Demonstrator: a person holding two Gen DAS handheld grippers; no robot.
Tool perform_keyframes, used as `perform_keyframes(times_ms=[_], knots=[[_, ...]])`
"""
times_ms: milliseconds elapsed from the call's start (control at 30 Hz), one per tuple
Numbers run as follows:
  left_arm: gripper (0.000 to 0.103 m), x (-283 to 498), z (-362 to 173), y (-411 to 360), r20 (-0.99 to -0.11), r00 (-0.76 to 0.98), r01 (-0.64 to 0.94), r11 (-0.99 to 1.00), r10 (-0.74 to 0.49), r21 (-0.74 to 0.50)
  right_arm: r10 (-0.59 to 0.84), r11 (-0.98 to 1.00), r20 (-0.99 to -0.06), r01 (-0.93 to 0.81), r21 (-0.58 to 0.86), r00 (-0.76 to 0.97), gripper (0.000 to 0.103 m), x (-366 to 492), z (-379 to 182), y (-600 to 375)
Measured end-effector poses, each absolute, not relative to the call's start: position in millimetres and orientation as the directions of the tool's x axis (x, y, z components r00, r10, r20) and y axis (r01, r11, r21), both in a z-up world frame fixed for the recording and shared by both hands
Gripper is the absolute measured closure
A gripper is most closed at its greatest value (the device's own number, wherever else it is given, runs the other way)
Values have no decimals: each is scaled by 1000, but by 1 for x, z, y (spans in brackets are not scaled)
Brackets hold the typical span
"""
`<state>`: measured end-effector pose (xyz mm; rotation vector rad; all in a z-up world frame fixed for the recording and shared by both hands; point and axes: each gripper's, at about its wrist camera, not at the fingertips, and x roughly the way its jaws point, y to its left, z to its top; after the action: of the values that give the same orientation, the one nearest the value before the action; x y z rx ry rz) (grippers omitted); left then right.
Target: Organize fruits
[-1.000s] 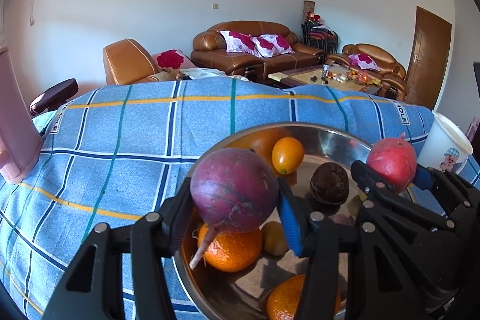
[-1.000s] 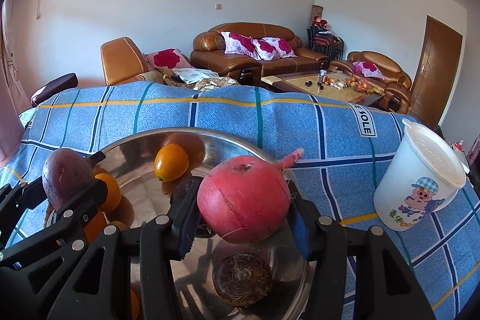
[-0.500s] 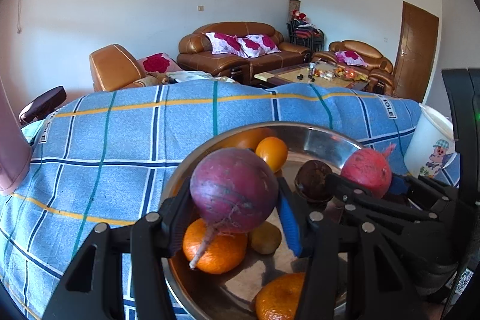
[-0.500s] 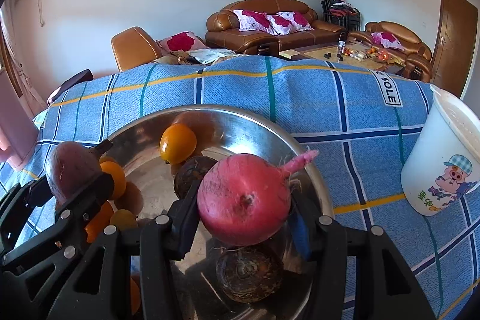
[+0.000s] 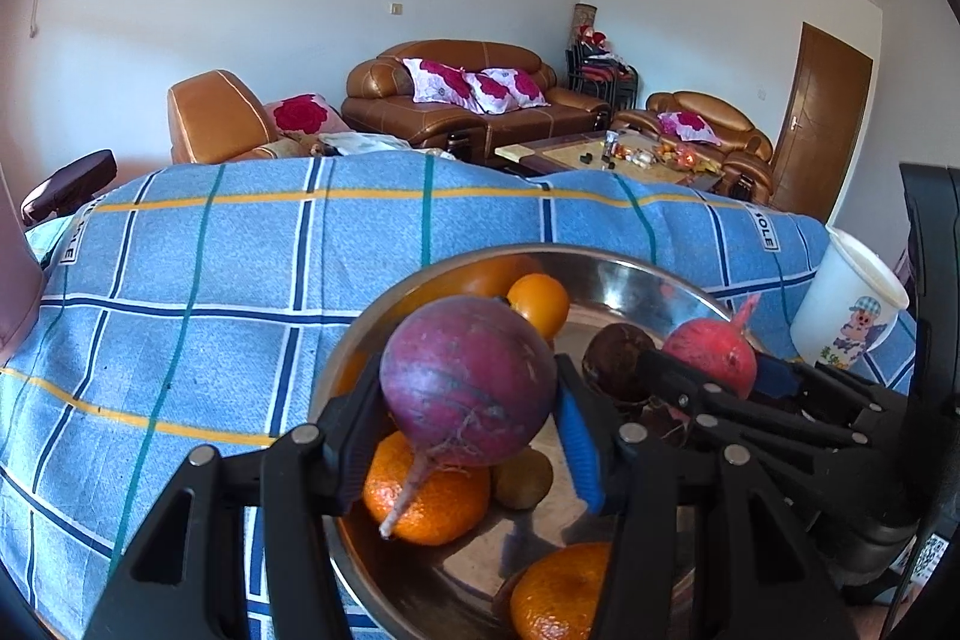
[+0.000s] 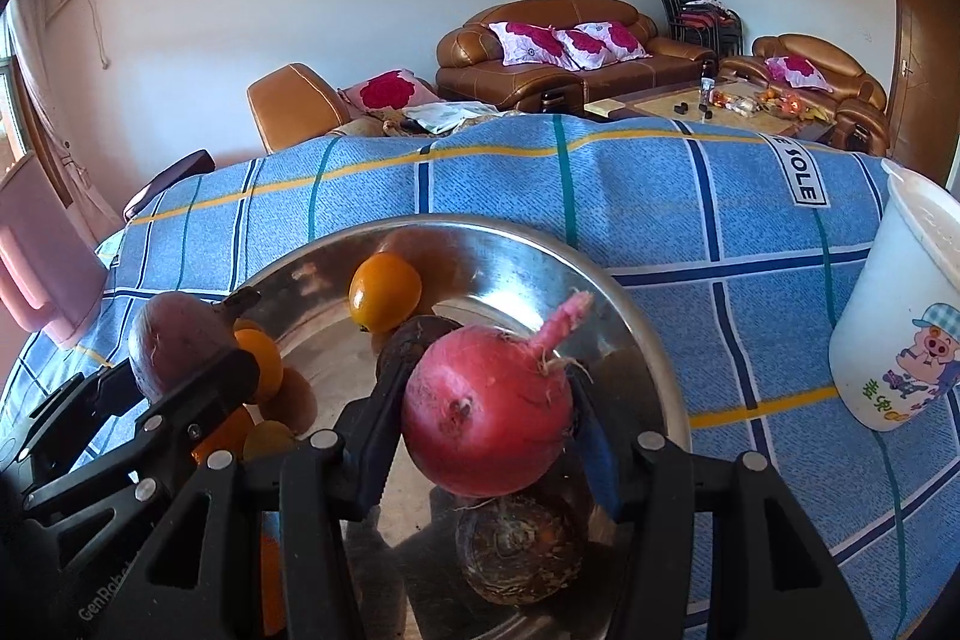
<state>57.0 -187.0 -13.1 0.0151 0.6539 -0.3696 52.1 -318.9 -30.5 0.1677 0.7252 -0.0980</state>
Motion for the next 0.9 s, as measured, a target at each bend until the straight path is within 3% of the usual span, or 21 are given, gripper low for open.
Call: perform_keyframes(times_ms=[200, 300, 400, 467, 600, 767, 900], knots=[[46, 49, -6, -188, -553, 762, 352, 932, -337, -83, -54, 979, -652, 168, 115, 757, 45, 47, -27, -321], [39, 42, -1, -188, -520, 796, 334, 941, -310, -49, -63, 977, -641, 177, 115, 765, 44, 44, -25, -323], [19, 40, 2, -179, -496, 818, 297, 952, -290, -67, -82, 976, -615, 189, 110, 784, 40, 40, -21, -324], [0, 38, 8, -170, -469, 838, 267, 959, -278, -92, -103, 974, -590, 201, 102, 801, 33, 37, -16, -324], [0, 24, 19, -159, -392, 880, 247, 964, -266, -101, -132, 980, -532, 192, 58, 836, 17, 32, -8, -315], [0, 9, 27, -158, -334, 925, 193, 981, -181, 3, -180, 983, -453, 178, -47, 873, 16, 24, -2, -292], [0, 3, 28, -139, -339, 925, 176, 984, -175, -27, -175, 984, -402, 172, -45, 899, 15, 16, 3, -286]])
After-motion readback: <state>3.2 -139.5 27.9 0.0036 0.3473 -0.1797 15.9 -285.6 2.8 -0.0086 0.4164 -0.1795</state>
